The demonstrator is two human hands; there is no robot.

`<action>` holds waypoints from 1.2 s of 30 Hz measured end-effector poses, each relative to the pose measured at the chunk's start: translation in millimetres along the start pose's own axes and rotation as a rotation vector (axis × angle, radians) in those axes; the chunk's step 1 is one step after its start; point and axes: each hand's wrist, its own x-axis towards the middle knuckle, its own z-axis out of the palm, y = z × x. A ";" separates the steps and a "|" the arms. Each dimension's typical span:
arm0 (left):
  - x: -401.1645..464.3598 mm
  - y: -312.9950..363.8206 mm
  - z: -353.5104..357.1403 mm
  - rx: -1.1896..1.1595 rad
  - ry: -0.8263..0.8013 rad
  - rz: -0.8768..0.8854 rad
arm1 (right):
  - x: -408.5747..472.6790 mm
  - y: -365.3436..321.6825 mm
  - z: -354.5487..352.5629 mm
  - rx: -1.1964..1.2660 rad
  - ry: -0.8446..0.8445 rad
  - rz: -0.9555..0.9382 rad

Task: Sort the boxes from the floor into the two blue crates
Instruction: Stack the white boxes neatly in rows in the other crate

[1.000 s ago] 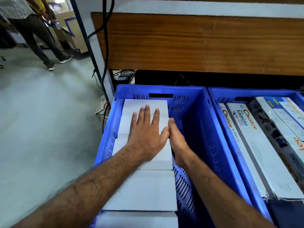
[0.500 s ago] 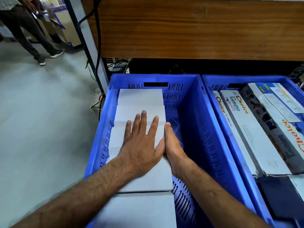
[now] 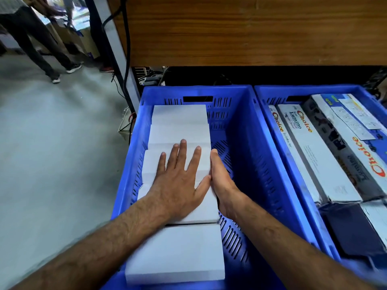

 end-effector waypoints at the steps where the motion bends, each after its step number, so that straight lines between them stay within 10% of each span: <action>1: -1.3 2.4 -3.6 0.006 0.001 -0.003 | 1.6 2.6 -3.0 -0.036 0.017 -0.030; 36: -78.5 -30.6 2.6 0.118 -0.195 0.430 | -73.7 42.5 0.8 0.006 -0.106 0.387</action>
